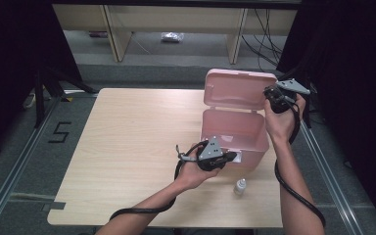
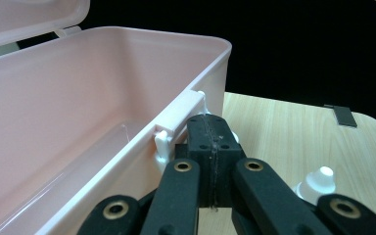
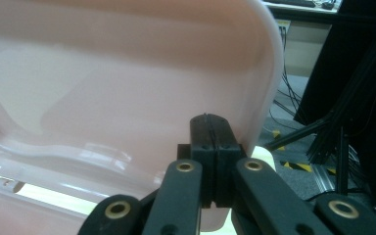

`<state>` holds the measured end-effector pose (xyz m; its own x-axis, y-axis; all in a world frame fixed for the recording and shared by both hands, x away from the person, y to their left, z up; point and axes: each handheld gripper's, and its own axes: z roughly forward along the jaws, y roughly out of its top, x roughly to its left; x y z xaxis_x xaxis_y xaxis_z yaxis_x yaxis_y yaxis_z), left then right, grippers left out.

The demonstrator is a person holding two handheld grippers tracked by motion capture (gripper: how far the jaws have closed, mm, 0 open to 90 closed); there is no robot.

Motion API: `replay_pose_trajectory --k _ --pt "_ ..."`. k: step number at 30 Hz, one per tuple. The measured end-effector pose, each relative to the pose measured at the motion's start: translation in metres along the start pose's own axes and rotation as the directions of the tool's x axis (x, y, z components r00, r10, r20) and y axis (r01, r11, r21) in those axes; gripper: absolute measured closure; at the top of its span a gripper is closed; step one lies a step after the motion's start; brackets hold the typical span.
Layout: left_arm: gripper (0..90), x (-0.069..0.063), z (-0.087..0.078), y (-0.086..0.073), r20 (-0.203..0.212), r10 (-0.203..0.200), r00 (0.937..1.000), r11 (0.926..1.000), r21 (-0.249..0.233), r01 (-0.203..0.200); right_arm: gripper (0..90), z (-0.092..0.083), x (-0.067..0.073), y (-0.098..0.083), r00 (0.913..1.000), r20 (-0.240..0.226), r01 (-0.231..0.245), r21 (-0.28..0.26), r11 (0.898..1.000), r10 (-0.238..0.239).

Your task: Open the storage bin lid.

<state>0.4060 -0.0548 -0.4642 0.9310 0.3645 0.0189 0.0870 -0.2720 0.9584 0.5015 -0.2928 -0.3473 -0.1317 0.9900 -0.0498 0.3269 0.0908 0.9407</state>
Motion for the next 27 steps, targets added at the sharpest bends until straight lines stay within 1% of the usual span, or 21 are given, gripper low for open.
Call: replay_pose_trajectory --k 2,3,4,6,8,9,10,11,12,13,14,15,17,18,19,21,25,27 --pt "89.6 0.000 0.000 0.000 0.000 0.000 1.0000 1.0000 0.000 0.000 90.0 0.001 -0.001 -0.001 1.0000 0.003 0.001 0.003 1.000 -0.001" --pt "89.6 0.000 0.000 0.000 0.000 0.000 1.0000 1.0000 0.000 0.000 90.0 0.001 0.000 -0.001 0.9999 0.001 -0.015 0.012 1.000 0.015" --pt "89.6 0.000 0.000 0.000 0.000 0.000 1.0000 1.0000 0.000 0.000 90.0 0.003 -0.002 -0.001 1.0000 -0.001 0.006 0.011 1.000 -0.006" --pt "89.6 0.000 0.000 0.000 0.000 0.000 1.0000 1.0000 0.000 0.000 90.0 0.004 -0.002 -0.001 1.0000 0.003 0.000 0.008 1.000 0.000" --pt "89.6 0.000 0.000 0.000 0.000 0.000 1.0000 1.0000 0.000 0.000 90.0 0.005 -0.002 -0.001 1.0000 -0.002 -0.003 0.022 1.000 0.003" --pt "89.6 0.000 0.000 0.000 0.000 -0.001 1.0000 1.0000 0.000 0.001 90.0 0.005 -0.002 0.000 1.0000 -0.003 0.001 0.026 1.000 -0.001" --pt "89.6 0.000 0.000 0.000 0.000 0.000 1.0000 1.0000 0.000 0.000 90.0 0.006 -0.003 -0.001 0.9998 0.000 0.020 0.017 1.000 -0.020" --pt "89.6 0.000 0.000 0.000 0.001 0.000 1.0000 1.0000 0.000 0.000 90.0 0.007 -0.002 0.000 1.0000 0.004 -0.005 0.026 1.000 0.005" --pt "89.6 0.000 0.000 0.000 0.000 -0.001 1.0000 1.0000 0.000 0.001 90.0 0.007 -0.001 0.000 0.9999 0.002 -0.015 0.031 0.999 0.015" --pt "89.6 0.000 0.000 0.000 0.000 0.000 1.0000 1.0000 0.000 0.000 90.0 0.008 -0.002 -0.001 1.0000 0.006 0.000 0.027 1.000 0.000" --pt "89.6 0.000 0.000 0.000 0.000 0.000 1.0000 1.0000 0.001 0.000 90.0 0.009 -0.002 -0.001 1.0000 0.005 0.004 0.029 1.000 -0.004" --pt "89.6 0.000 0.000 0.000 0.000 -0.001 1.0000 1.0000 0.000 0.001 90.0 0.009 -0.002 0.000 1.0000 0.001 -0.004 0.038 0.999 0.003" --pt "89.6 0.000 0.000 0.000 -0.001 0.000 1.0000 1.0000 0.001 0.000 90.0 0.011 -0.003 -0.001 0.9999 0.009 0.006 0.045 0.999 -0.006" --pt "89.6 0.000 0.000 0.000 0.000 0.000 1.0000 1.0000 0.001 0.000 90.0 0.011 -0.003 -0.001 1.0000 0.006 0.000 0.050 0.999 0.000" --pt "89.6 0.000 0.000 0.000 0.000 0.000 1.0000 1.0000 0.001 0.000 90.0 0.012 -0.004 -0.002 0.9999 0.007 0.008 0.049 0.999 -0.009" --pt "89.6 0.000 0.000 0.000 0.000 0.000 1.0000 1.0000 0.001 0.000 90.0 0.013 -0.003 -0.003 0.9998 0.010 -0.017 0.061 0.998 0.016" --pt "89.6 0.000 0.000 0.000 0.000 0.000 1.0000 1.0000 0.000 0.000 90.0 0.016 -0.006 -0.004 0.9999 0.009 0.005 0.060 0.998 -0.005" --pt "89.6 0.000 0.000 0.000 0.001 0.000 1.0000 1.0000 0.000 0.000 90.0 0.016 -0.005 -0.005 0.9999 0.008 -0.013 0.067 0.998 0.012"
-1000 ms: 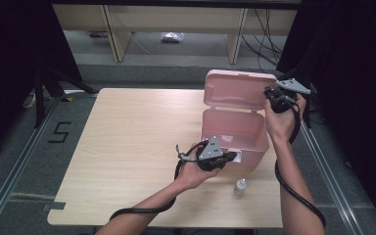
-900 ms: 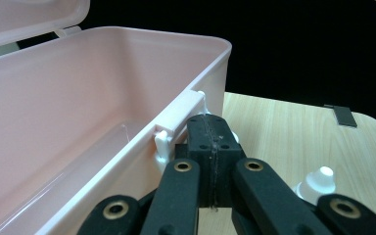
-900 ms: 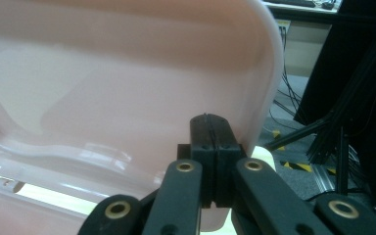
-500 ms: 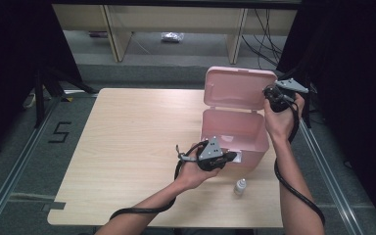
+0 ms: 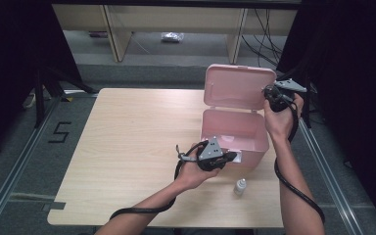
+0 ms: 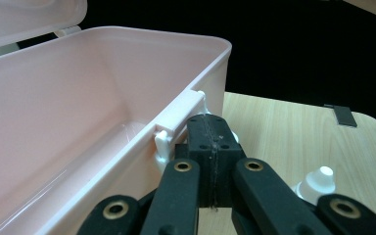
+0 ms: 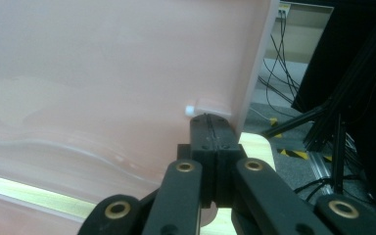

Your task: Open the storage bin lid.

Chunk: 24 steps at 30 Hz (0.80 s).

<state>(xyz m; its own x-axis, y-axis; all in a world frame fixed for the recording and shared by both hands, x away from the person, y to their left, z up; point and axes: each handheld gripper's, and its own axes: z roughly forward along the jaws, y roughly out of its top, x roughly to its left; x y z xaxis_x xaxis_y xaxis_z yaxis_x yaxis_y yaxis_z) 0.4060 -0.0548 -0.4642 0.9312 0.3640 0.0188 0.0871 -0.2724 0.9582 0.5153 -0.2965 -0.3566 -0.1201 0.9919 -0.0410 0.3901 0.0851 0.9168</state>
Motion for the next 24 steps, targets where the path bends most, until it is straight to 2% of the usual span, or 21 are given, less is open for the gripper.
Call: replay_pose_trajectory --k 3,5,6,9,10,11,13,15,16,17,21,22,24 --pt "89.6 0.000 0.000 0.000 0.000 0.001 1.0000 1.0000 0.000 -0.001 90.0 0.000 0.000 0.000 1.0000 -0.001 -0.001 0.004 1.000 0.001" --pt "89.6 0.000 0.000 0.000 0.001 0.000 1.0000 1.0000 0.001 0.000 90.0 0.002 -0.001 0.000 0.9997 0.006 0.026 -0.007 1.000 -0.026" --pt "89.6 0.000 0.000 0.000 0.001 0.000 1.0000 1.0000 0.001 0.000 90.0 0.002 -0.001 0.000 0.9999 0.004 0.011 0.002 1.000 -0.011" --pt "89.6 0.000 0.000 0.000 0.002 0.000 1.0000 1.0000 0.005 0.000 90.0 0.005 -0.001 -0.001 0.9999 0.003 0.011 0.013 1.000 -0.011" --pt "89.6 0.000 0.000 0.000 0.002 0.000 1.0000 1.0000 0.006 0.000 90.0 0.005 0.000 -0.001 1.0000 0.006 -0.005 0.024 1.000 0.005" --pt "89.6 0.000 0.000 0.000 0.003 -0.001 1.0000 1.0000 0.006 0.001 90.0 0.007 -0.002 -0.001 0.9998 0.007 0.021 0.015 1.000 -0.021" --pt "89.6 0.000 0.000 0.000 0.002 0.000 1.0000 1.0000 0.005 0.000 90.0 0.008 0.000 -0.002 1.0000 0.004 -0.002 0.031 1.000 0.002" --pt "89.6 0.000 0.000 0.000 0.002 -0.001 1.0000 1.0000 0.005 0.001 90.0 0.010 -0.002 -0.002 0.9999 0.006 0.016 0.027 0.999 -0.016" --pt "89.6 0.000 0.000 0.000 0.001 -0.002 1.0000 1.0000 0.001 0.002 90.0 0.010 -0.002 -0.002 0.9998 0.002 0.020 0.042 0.999 -0.020" --pt "89.6 0.000 0.000 0.000 0.001 -0.003 1.0000 1.0000 0.001 0.003 90.0 0.011 0.000 -0.003 1.0000 0.007 -0.002 0.047 0.999 0.002" --pt "89.6 0.000 0.000 0.000 0.001 -0.003 1.0000 1.0000 0.001 0.003 90.0 0.014 -0.001 -0.005 0.9998 0.006 0.017 0.050 0.999 -0.018" --pt "89.6 0.000 0.000 0.000 0.001 -0.003 1.0000 1.0000 0.001 0.003 90.0 0.014 -0.001 -0.005 1.0000 -0.003 0.002 0.062 0.998 -0.002" --pt "89.6 0.000 0.000 0.000 0.001 -0.002 1.0000 1.0000 0.001 0.002 90.0 0.016 0.000 -0.007 1.0000 0.009 0.001 0.072 0.997 -0.001"
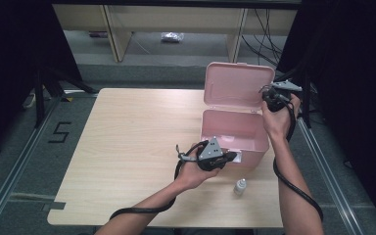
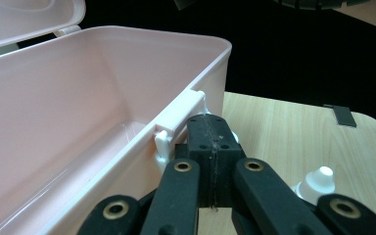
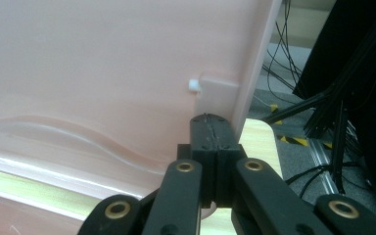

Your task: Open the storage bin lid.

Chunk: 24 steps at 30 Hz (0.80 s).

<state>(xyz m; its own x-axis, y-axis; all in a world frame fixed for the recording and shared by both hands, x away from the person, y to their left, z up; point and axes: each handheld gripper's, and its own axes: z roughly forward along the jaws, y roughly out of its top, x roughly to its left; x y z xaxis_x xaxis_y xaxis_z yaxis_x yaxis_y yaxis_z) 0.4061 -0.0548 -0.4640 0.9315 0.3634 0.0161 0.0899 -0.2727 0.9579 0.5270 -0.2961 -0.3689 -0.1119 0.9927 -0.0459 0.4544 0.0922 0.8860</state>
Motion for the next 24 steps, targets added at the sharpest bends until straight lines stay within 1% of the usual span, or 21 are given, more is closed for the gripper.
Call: replay_pose_trajectory --k 2,3,4,5,6,7,8,9,12,13,14,15,17,18,19,20,21,22,23,24 --pt "89.6 0.000 0.000 0.000 0.000 -0.001 1.0000 1.0000 0.000 0.001 90.0 0.002 0.000 -0.001 1.0000 -0.004 0.004 0.001 1.000 -0.004" --pt "89.6 0.000 0.000 0.000 0.000 0.000 1.0000 1.0000 0.000 0.000 90.0 0.003 -0.001 -0.002 0.9999 -0.015 0.008 0.005 1.000 -0.007" --pt "89.6 0.000 0.000 0.000 0.001 0.000 1.0000 1.0000 0.001 0.000 90.0 0.003 -0.002 -0.002 0.9997 -0.007 0.024 0.014 1.000 -0.024" --pt "89.6 0.000 0.000 0.000 0.001 0.000 1.0000 1.0000 0.001 0.000 90.0 0.004 -0.002 -0.002 0.9996 -0.013 0.024 0.017 1.000 -0.024" --pt "89.6 0.000 0.000 0.000 0.000 -0.001 1.0000 1.0000 -0.001 0.001 90.0 0.004 0.000 -0.003 1.0000 -0.005 0.002 0.026 1.000 -0.002" --pt "89.6 0.000 0.000 0.000 0.000 -0.001 1.0000 1.0000 -0.001 0.001 90.0 0.005 0.000 -0.004 1.0000 -0.005 -0.008 0.022 1.000 0.008" --pt "89.6 0.000 0.000 0.000 0.000 0.000 1.0000 1.0000 -0.001 0.000 90.0 0.006 0.000 -0.004 1.0000 -0.004 0.004 0.018 1.000 -0.004" --pt "89.6 0.000 0.000 0.000 0.000 -0.001 1.0000 1.0000 -0.001 0.001 90.0 0.006 0.000 -0.004 1.0000 0.000 0.007 0.026 1.000 -0.007" --pt "89.6 0.000 0.000 0.000 -0.002 -0.001 1.0000 1.0000 -0.003 0.001 90.0 0.008 0.001 -0.005 1.0000 0.003 0.001 0.035 0.999 -0.001" --pt "89.6 0.000 0.000 0.000 -0.001 -0.001 1.0000 1.0000 -0.003 0.001 90.0 0.008 0.001 -0.006 1.0000 -0.004 -0.001 0.039 0.999 0.001" --pt "89.6 0.000 0.000 0.000 -0.001 0.000 1.0000 1.0000 -0.002 0.000 90.0 0.009 0.000 -0.006 1.0000 -0.001 0.006 0.043 0.999 -0.006" --pt "89.6 0.000 0.000 0.000 -0.001 0.000 1.0000 1.0000 -0.002 0.000 90.0 0.010 0.000 -0.006 0.9999 -0.011 0.005 0.049 0.999 -0.004" --pt "89.6 0.000 0.000 0.000 -0.001 -0.001 1.0000 1.0000 -0.002 0.001 90.0 0.011 0.000 -0.007 0.9999 -0.011 -0.002 0.054 0.999 0.003" --pt "89.6 0.000 0.000 0.000 -0.001 -0.001 1.0000 1.0000 -0.002 0.001 90.0 0.012 0.000 -0.007 1.0000 -0.006 0.003 0.061 0.998 -0.003" --pt "89.6 0.000 0.000 0.000 -0.001 0.000 1.0000 1.0000 -0.002 0.000 90.0 0.012 0.000 -0.008 0.9999 -0.014 -0.006 0.068 0.998 0.007" --pt "89.6 0.000 0.000 0.000 -0.001 -0.001 1.0000 1.0000 -0.003 0.001 90.0 0.013 0.000 -0.008 0.9997 -0.021 -0.007 0.075 0.997 0.008" --pt "89.6 0.000 0.000 0.000 -0.001 -0.001 1.0000 1.0000 -0.002 0.001 90.0 0.014 -0.001 -0.008 0.9999 -0.016 0.001 0.083 0.997 0.000" --pt "89.6 0.000 0.000 0.000 -0.001 -0.001 1.0000 1.0000 -0.001 0.001 90.0 0.014 0.000 -0.008 0.9996 -0.025 -0.006 0.092 0.996 0.009" --pt "89.6 0.000 0.000 0.000 -0.001 -0.001 1.0000 1.0000 -0.002 0.001 90.0 0.015 -0.001 -0.008 0.9998 -0.020 0.000 0.091 0.996 0.002" --pt "89.6 0.000 0.000 0.000 -0.001 -0.001 1.0000 1.0000 -0.002 0.001 90.0 0.014 -0.002 -0.007 0.9998 -0.020 0.012 0.112 0.994 -0.010"
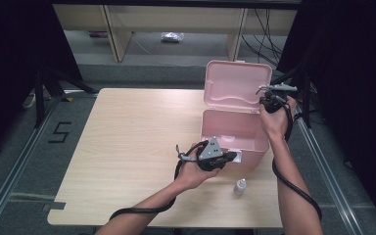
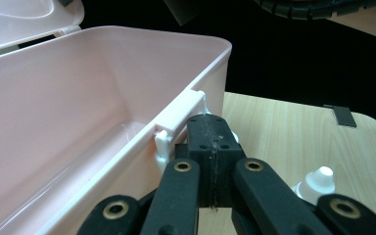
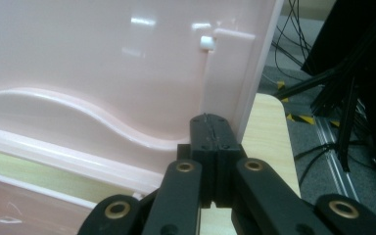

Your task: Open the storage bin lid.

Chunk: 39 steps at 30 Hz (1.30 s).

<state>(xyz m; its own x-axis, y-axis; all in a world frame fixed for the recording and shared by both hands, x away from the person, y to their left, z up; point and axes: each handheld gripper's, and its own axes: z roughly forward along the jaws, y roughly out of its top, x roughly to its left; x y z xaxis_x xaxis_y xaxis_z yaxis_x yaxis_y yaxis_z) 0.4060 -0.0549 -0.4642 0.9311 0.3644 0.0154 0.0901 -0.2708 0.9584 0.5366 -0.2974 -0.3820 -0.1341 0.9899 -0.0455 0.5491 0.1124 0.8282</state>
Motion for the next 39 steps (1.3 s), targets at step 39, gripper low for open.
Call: replay_pose_trajectory --k 39 --pt "89.6 -0.002 0.001 0.001 -0.011 -0.001 0.9999 1.0000 0.005 0.001 82.3 -0.033 0.000 -0.002 0.9970 -0.074 0.029 0.121 0.992 -0.020"
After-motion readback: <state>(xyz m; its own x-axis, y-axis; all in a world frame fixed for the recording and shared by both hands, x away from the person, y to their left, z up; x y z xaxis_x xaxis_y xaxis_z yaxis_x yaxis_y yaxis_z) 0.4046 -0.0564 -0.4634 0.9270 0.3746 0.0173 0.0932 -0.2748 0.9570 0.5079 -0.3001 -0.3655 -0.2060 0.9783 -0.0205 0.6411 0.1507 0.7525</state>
